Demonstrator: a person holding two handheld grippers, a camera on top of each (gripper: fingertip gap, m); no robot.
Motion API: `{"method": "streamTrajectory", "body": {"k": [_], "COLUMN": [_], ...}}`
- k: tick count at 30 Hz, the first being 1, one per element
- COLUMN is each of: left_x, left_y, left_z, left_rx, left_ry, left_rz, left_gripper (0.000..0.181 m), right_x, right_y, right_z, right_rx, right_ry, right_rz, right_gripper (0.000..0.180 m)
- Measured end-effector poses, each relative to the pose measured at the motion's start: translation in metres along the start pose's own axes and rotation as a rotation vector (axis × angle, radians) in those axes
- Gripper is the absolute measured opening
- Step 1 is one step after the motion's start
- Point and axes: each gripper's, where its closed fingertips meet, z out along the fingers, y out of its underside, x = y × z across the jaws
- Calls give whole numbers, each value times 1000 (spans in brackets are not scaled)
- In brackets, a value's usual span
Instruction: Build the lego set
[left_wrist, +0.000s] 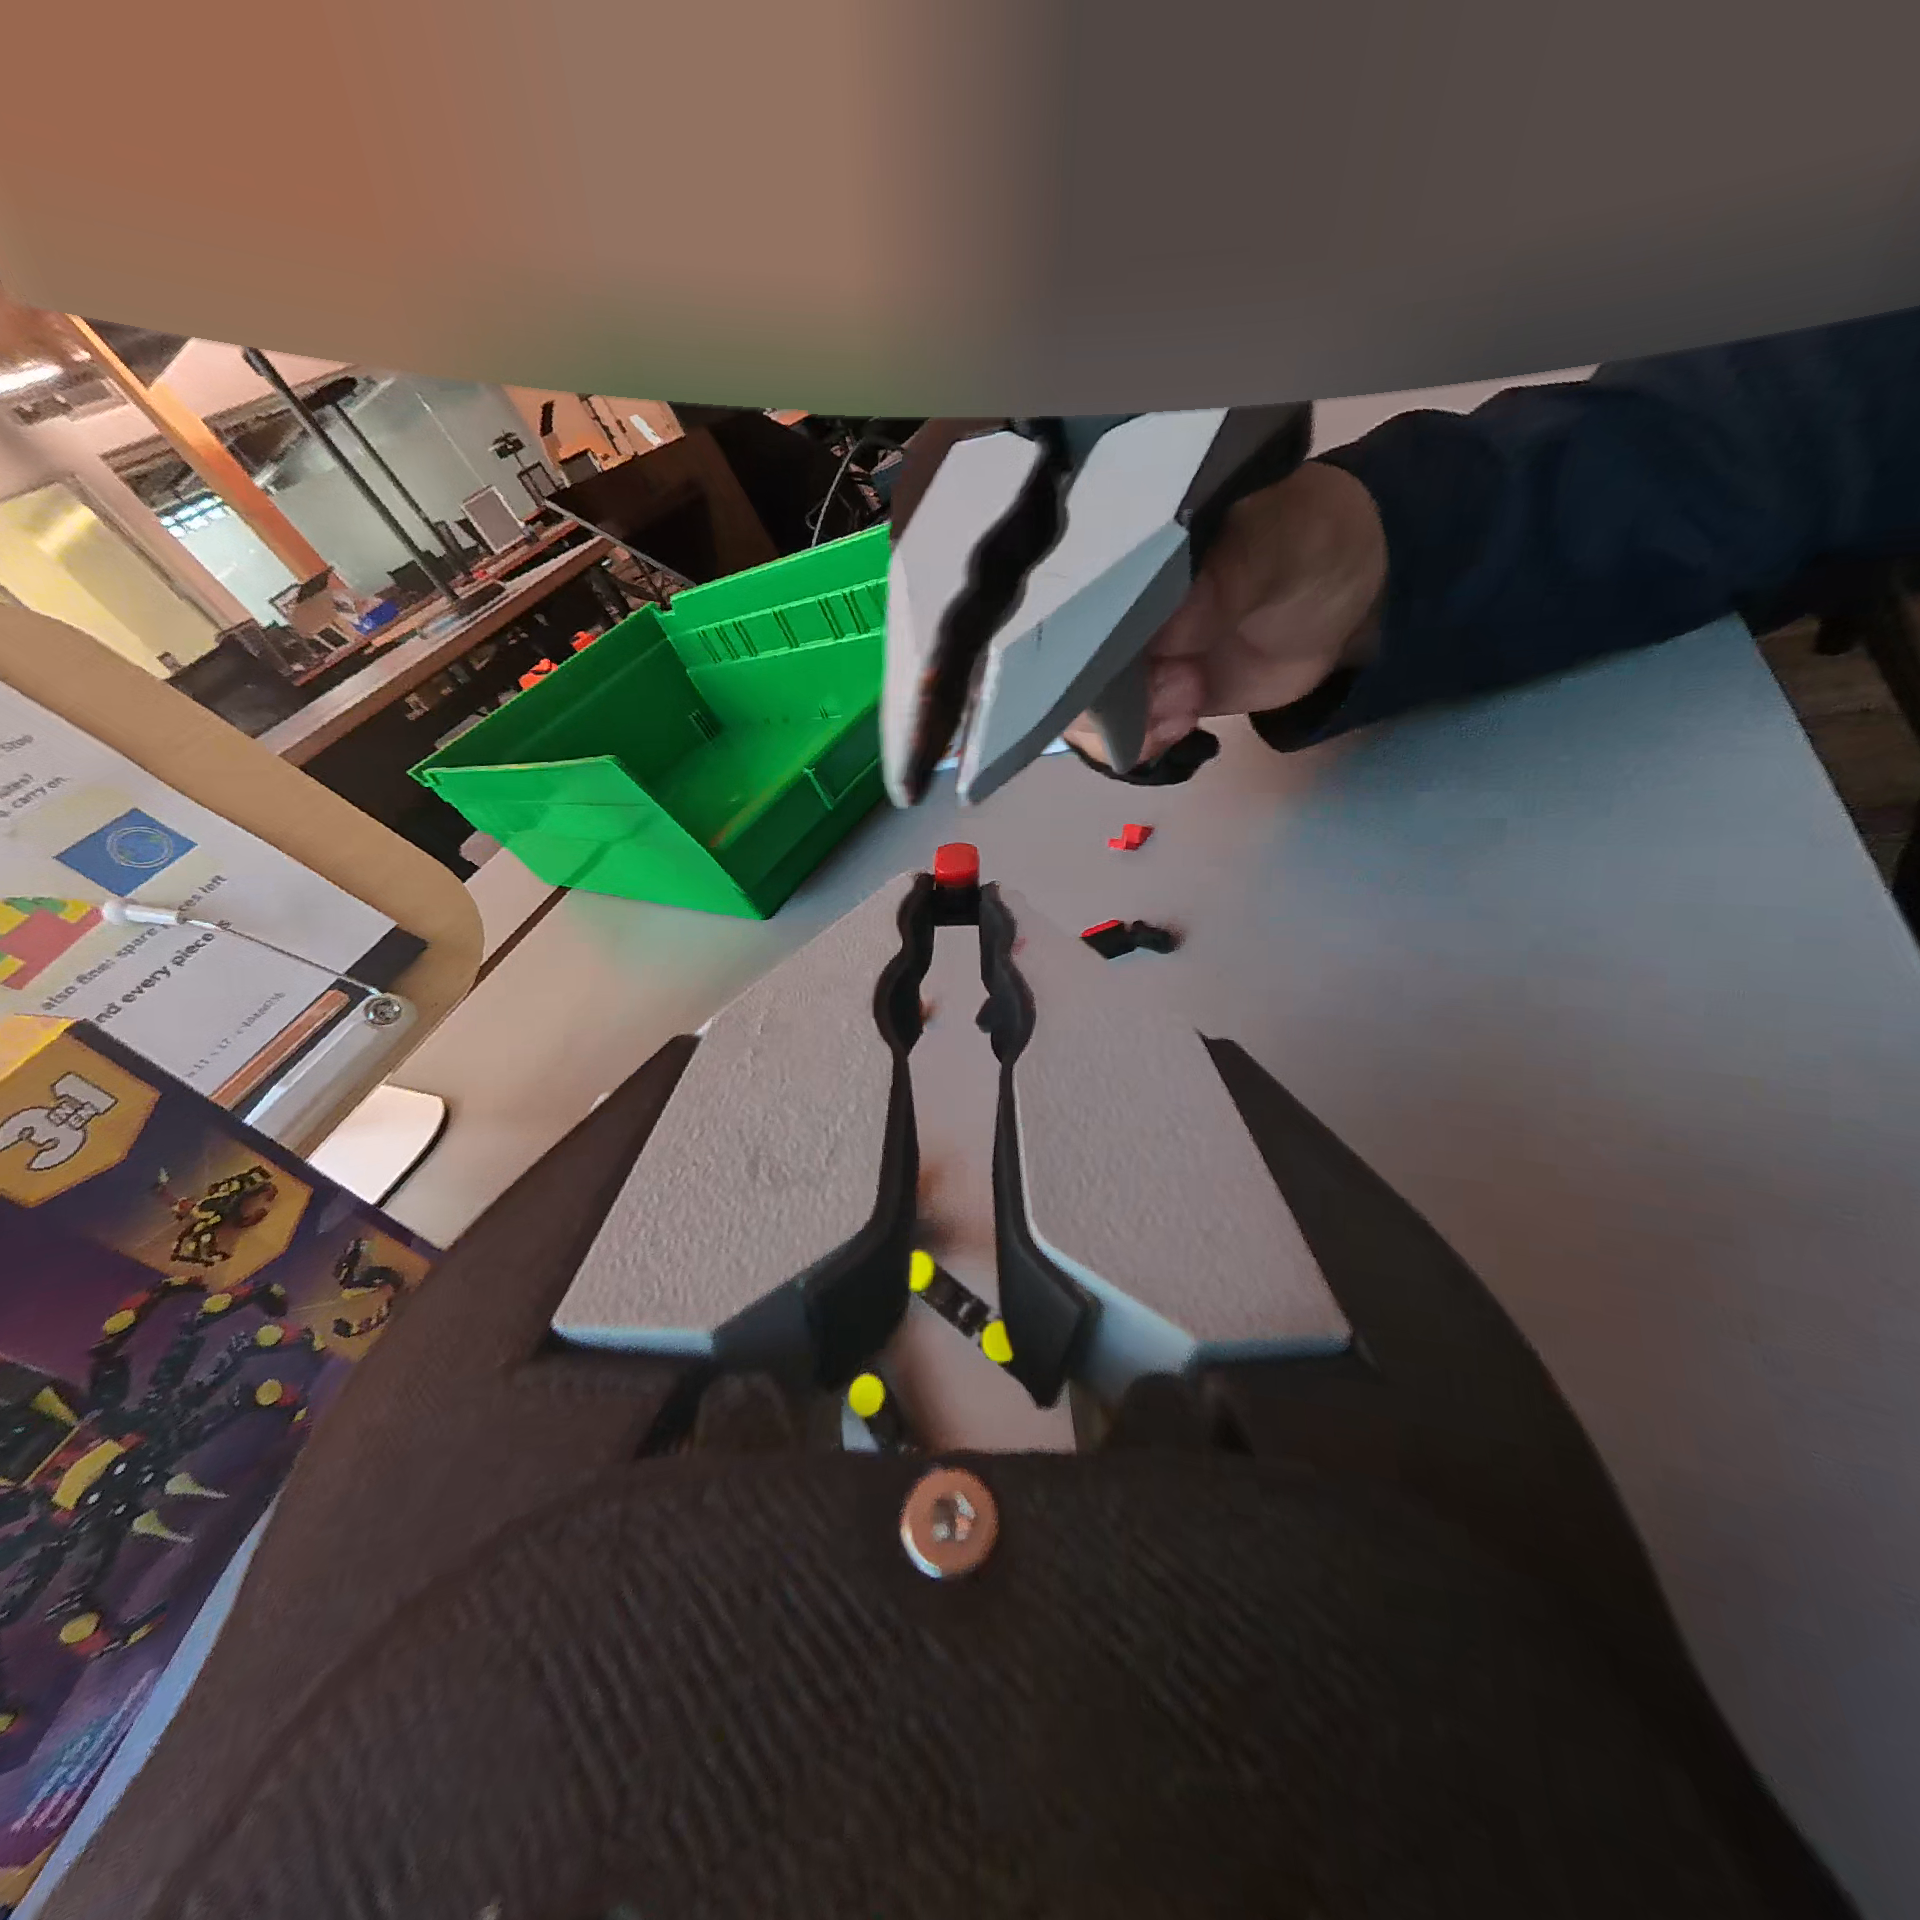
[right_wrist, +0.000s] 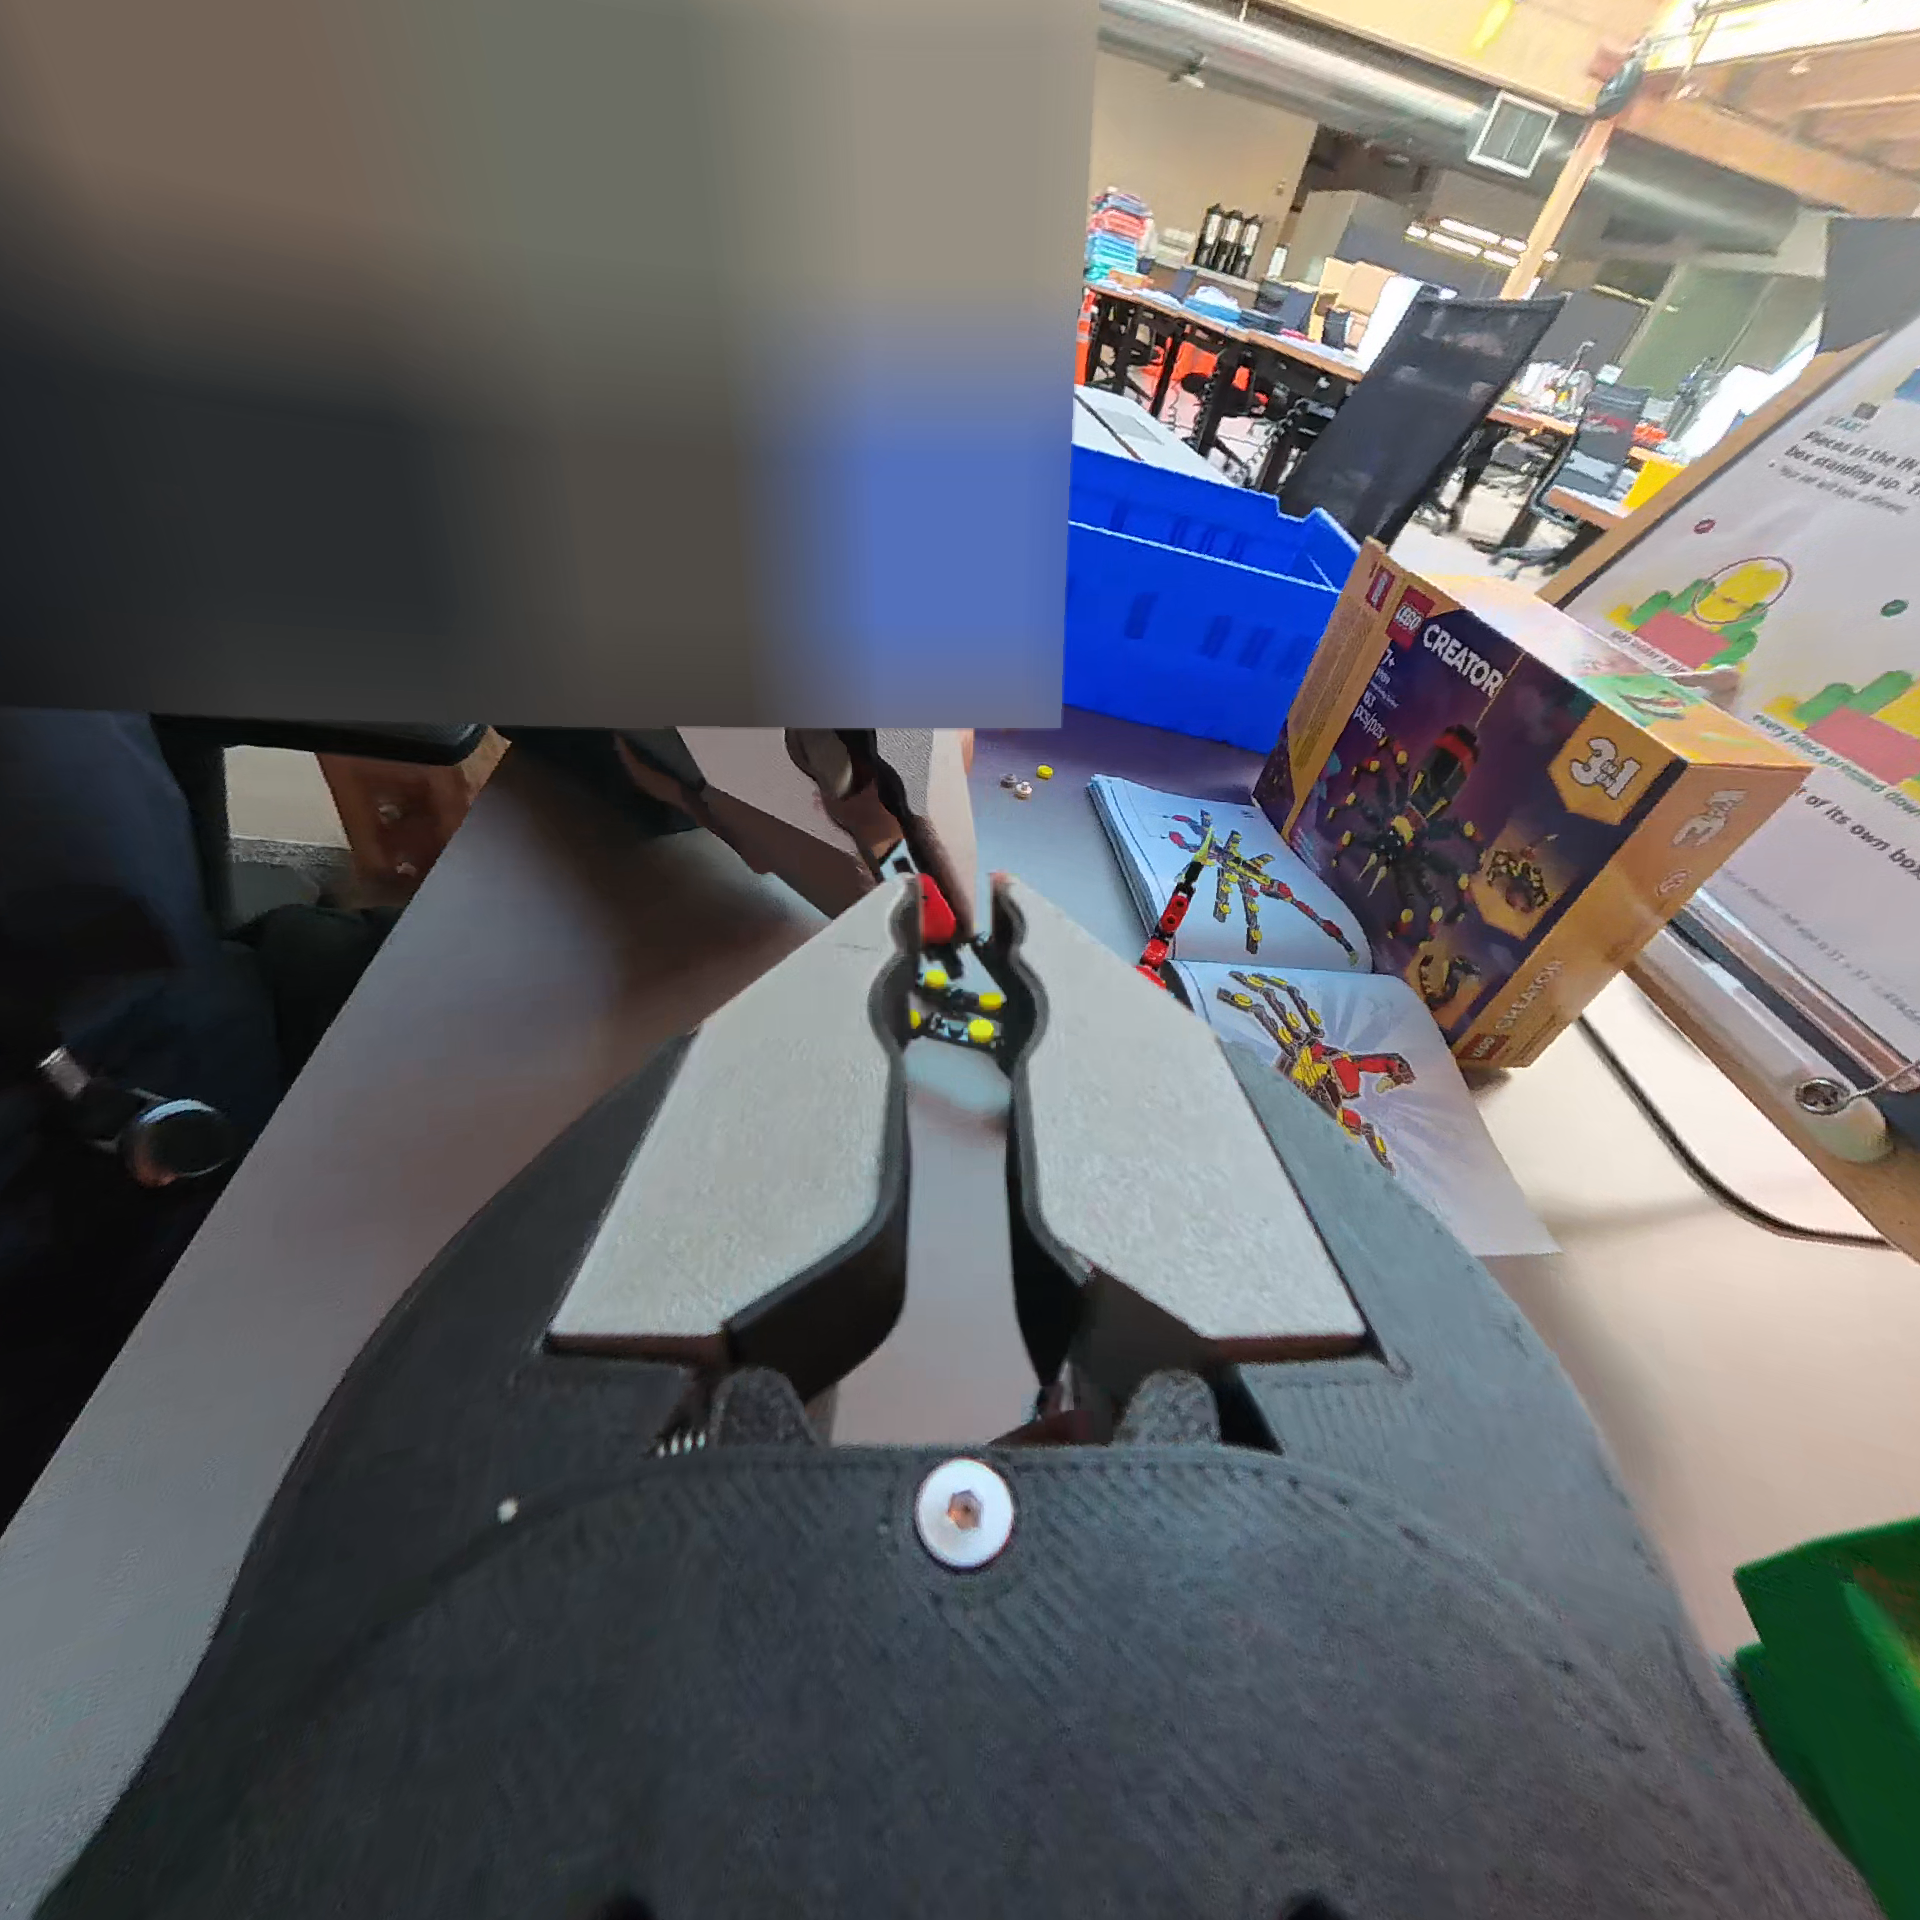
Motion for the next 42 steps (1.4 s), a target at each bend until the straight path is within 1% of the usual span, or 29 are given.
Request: {"method": "streamTrajectory", "body": {"k": [2, 6, 7, 8, 13, 15, 16, 18, 20, 23, 25, 29, 31, 34, 35, 36, 37, 38, 39, 41, 42], "left_x": [4, 8, 7, 8, 10, 15, 21, 26, 25, 26, 26, 25, 16, -3, -8, -4, -1, 2, 3, -1, -2], "left_y": [-3, -6, -6, -6, -3, -2, -4, -4, 0, -3, 0, 5, 6, 8, 12, 9, 8, 4, 1, -2, -1], "left_z": [-1, -2, -3, -3, -3, -3, -3, -4, -3, -3, -2, -1, 0, 0, 0, -1, -2, -3, -4, -4, -3], "left_rx": [17, 33, 32, 33, 28, 32, 43, 57, 44, 59, 35, 6, 7, 6, -17, 0, 4, 23, 41, 57, 57], "left_ry": [17, 36, 35, 45, 92, 136, 184, 251, 254, 266, 253, 235, 190, 118, 93, 130, 150, 177, 197, 180, 178], "left_rz": [6, 12, 11, 8, -54, -77, -110, -181, -199, -206, -190, -170, -193, -281, -302, -330, -375, -414, -438, -441, -449], "left_gripper": [5, 5, 5, 5, 5, 5, 5, 5, 5, 4, 5, 5, 5, 5, 5, 5, 5, 5, 4, 5, 5], "right_x": [0, -13, -13, -12, -13, -18, -23, -28, -27, -28, -27, -24, -16, 2, 21, 43, 62, 73, 74, 50, 36], "right_y": [5, 9, 10, 10, 12, 12, 10, 10, 14, 12, 15, 19, 17, 15, 9, 1, -8, -15, -18, -22, -21], "right_z": [-2, 1, 2, 2, 3, 2, 2, 3, 4, 2, 2, 4, 7, 11, 4, -11, -30, -44, -50, -42, -34], "right_rx": [-25, -55, -59, -62, -85, -82, -71, -70, -103, -82, -95, -111, -115, -149, -145, -130, -78, -4, 57, 139, 137], "right_ry": [-16, -67, -54, -37, -6, -25, -49, -73, -75, -89, -92, -101, -19, 173, 315, 454, 535, 544, 480, 237, 121], "right_rz": [-10, -77, -100, -128, -207, -241, -253, -254, -234, -227, -212, -129, -144, -212, -238, -243, -180, -77, 3, 89, 119], "right_gripper": [13, 11, 6, 4, 4, 6, 6, 4, 4, 4, 4, 4, 3, 0, 0, 0, 0, 0, 0, 0, 0]}}
